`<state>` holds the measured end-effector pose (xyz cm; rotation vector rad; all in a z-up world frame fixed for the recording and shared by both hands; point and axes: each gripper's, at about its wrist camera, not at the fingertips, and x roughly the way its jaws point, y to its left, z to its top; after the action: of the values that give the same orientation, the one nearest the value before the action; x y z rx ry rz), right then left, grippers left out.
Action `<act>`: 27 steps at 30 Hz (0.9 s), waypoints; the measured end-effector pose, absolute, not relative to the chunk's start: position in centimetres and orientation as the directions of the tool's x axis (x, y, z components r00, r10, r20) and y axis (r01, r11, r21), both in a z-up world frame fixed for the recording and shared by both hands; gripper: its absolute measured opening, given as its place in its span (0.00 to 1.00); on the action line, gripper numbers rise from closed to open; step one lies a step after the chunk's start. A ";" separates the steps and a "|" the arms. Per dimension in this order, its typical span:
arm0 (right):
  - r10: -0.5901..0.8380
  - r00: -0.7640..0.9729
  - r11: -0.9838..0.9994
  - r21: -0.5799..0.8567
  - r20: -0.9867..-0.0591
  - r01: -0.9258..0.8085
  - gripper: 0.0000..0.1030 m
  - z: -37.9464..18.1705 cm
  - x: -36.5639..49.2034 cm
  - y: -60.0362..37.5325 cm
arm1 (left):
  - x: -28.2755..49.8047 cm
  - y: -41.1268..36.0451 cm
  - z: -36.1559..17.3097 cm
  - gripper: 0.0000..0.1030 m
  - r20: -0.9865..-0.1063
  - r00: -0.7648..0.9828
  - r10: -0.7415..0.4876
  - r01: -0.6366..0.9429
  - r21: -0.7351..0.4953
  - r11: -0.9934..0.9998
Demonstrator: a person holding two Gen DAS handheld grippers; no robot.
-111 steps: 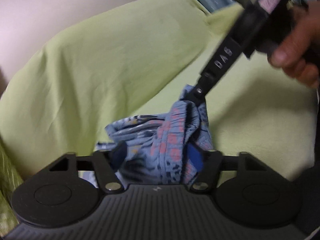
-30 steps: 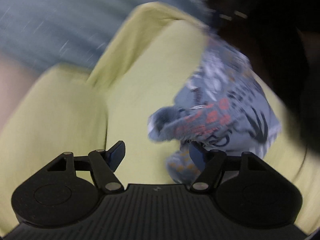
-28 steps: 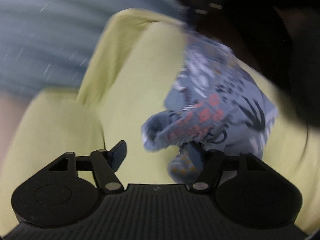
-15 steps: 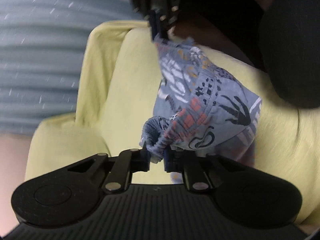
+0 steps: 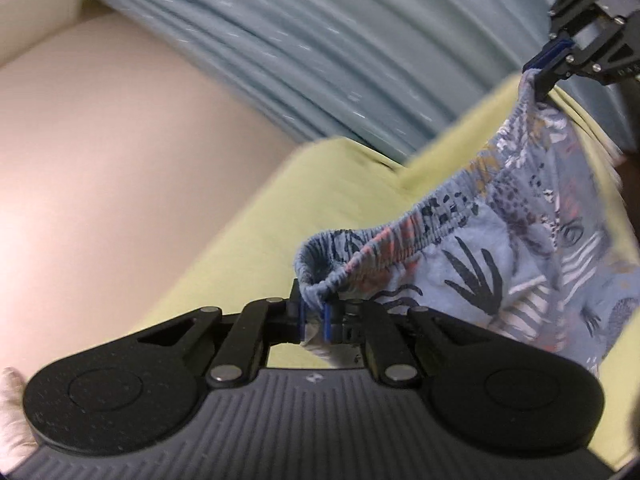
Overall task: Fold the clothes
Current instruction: 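Lift the shorts by the waistband with both grippers and spread it apart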
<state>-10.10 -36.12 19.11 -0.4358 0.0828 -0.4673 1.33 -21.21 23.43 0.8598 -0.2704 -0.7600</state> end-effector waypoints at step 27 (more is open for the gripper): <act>-0.539 0.777 0.838 -0.303 -0.325 0.454 0.27 9.8 12.8 -67.3 | 25.6 -44.9 3.8 0.14 -0.458 0.704 -0.542 0.710 0.454 0.539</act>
<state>12.82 -67.28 9.79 -0.2128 0.4151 -0.5411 25.59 -44.85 3.76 0.6631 0.2771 -0.7556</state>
